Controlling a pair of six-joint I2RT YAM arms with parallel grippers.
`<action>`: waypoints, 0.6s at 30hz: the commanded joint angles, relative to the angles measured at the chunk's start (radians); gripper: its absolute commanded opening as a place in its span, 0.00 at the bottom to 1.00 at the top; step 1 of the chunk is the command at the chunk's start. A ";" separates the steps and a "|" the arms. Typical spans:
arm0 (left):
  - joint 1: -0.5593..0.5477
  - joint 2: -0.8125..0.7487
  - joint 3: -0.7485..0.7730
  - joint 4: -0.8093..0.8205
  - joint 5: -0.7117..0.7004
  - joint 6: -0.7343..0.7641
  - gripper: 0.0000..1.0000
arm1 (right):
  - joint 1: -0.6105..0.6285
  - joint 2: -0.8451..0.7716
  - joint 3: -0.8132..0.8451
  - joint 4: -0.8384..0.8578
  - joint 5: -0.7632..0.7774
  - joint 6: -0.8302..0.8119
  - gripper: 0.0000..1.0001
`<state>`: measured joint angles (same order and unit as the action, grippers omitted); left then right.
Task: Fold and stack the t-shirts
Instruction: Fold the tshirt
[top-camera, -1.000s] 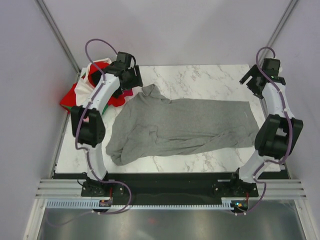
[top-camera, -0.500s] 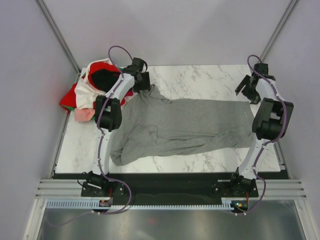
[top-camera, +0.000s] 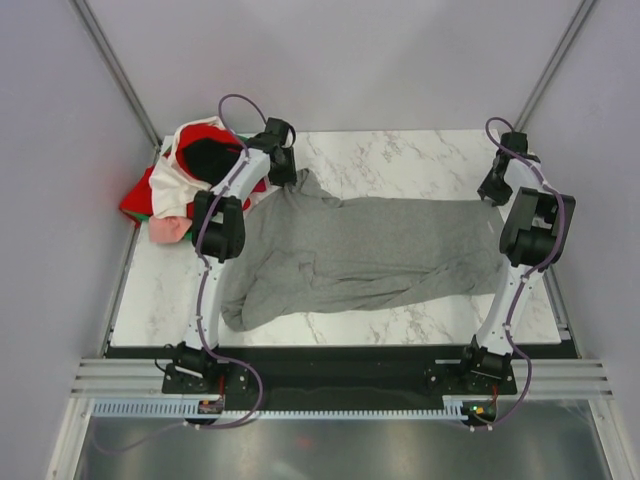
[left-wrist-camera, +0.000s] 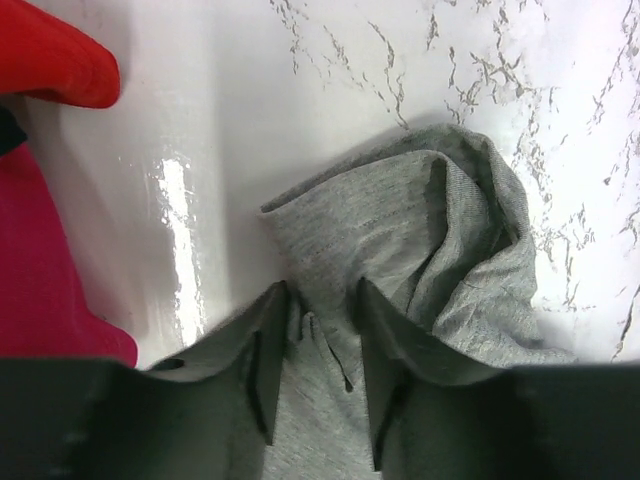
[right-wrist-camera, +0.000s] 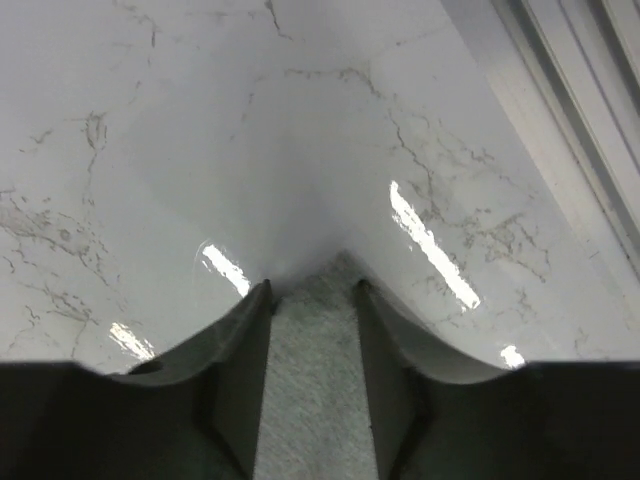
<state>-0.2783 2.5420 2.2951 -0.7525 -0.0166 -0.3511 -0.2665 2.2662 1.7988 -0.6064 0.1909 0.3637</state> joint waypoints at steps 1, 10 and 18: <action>-0.012 0.008 -0.005 0.024 0.012 0.017 0.38 | -0.007 0.052 0.005 0.020 -0.004 -0.003 0.40; -0.010 -0.095 0.044 0.028 -0.029 0.021 0.02 | -0.005 0.003 0.022 0.020 -0.108 0.015 0.00; -0.016 -0.514 -0.331 0.048 -0.144 -0.035 0.02 | -0.005 -0.287 -0.193 0.126 -0.163 0.040 0.00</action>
<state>-0.2840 2.2646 2.0743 -0.7532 -0.0891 -0.3534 -0.2741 2.1376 1.6539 -0.5457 0.0753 0.3820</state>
